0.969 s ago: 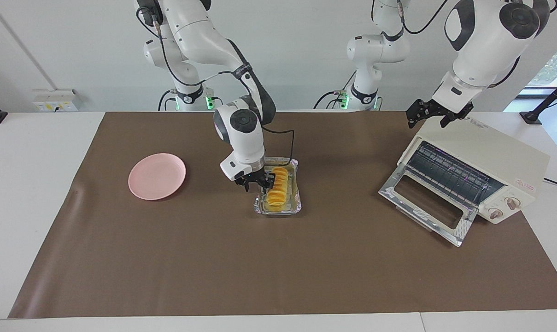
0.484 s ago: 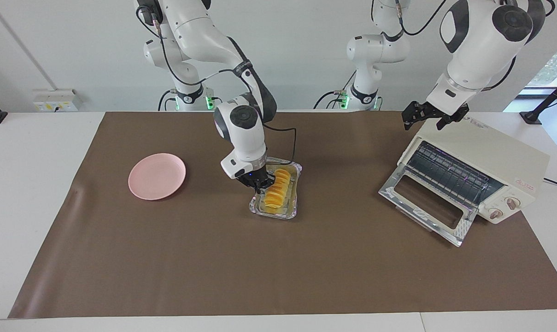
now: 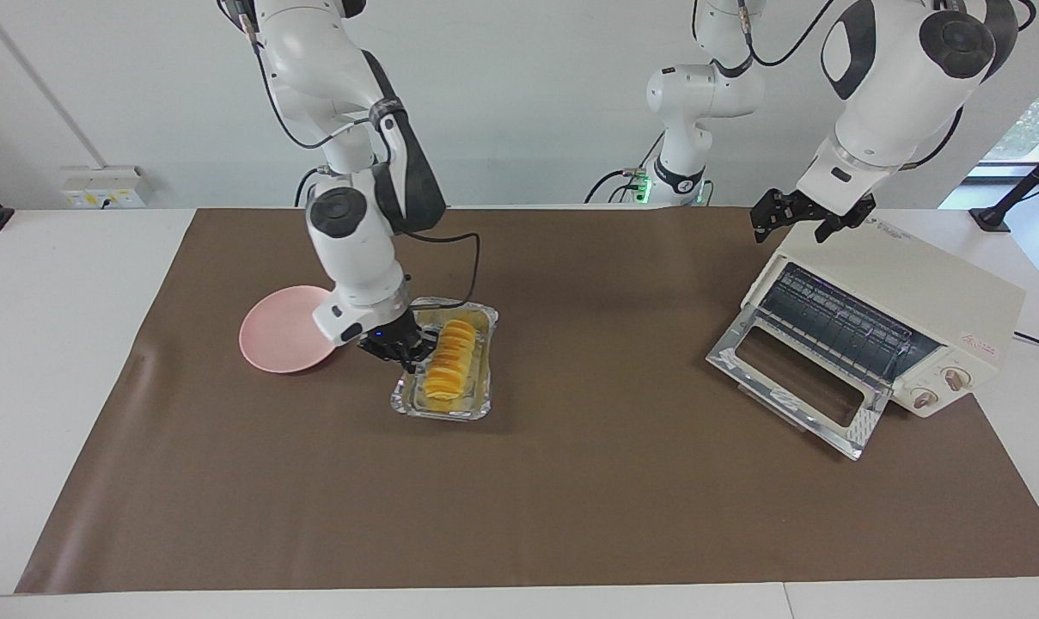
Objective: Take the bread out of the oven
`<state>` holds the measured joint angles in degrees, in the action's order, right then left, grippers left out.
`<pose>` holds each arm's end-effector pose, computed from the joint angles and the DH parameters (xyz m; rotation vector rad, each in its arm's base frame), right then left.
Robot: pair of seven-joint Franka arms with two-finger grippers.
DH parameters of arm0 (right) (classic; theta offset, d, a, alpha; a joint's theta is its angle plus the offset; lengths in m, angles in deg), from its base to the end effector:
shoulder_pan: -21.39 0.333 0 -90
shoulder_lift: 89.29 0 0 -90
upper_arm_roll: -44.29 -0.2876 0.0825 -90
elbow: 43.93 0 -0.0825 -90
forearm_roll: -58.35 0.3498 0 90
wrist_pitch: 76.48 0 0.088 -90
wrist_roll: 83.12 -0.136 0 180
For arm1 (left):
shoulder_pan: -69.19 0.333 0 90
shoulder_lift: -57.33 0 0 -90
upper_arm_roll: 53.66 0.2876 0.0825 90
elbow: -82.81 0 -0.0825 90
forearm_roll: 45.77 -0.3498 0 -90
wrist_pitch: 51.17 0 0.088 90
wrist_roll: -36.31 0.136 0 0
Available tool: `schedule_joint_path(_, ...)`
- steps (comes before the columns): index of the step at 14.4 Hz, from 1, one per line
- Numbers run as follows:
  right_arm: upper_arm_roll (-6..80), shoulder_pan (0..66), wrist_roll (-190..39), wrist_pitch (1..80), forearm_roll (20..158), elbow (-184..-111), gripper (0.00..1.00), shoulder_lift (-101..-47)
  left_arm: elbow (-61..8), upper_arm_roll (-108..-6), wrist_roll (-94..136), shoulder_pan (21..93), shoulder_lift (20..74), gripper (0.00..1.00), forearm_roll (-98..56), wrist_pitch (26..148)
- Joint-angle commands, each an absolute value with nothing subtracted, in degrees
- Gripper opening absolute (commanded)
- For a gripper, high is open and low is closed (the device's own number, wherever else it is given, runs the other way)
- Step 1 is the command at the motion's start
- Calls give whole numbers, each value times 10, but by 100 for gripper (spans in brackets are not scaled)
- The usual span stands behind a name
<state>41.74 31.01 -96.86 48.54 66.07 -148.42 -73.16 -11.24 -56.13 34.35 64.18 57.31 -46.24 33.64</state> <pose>0.5857 0.1334 0.3511 -2.9973 0.1542 -0.0699 0.4982 -0.0642 0.5297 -3.1065 0.1496 0.2500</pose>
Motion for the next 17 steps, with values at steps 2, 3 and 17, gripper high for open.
schedule_joint_path(2, 410, 204, -800, 466, 700, -1468, 0, -726, -106, -565, 350, 652, 577, 100, -457, 338)
schedule_joint_path(3, 410, 182, -763, 466, 700, -1462, 0, -724, -105, -565, 348, 652, 577, 100, -457, 338)
schedule_joint_path(17, 414, 85, -649, 361, 693, -1249, 0, -557, -105, -565, 348, 652, 578, 100, -457, 338)
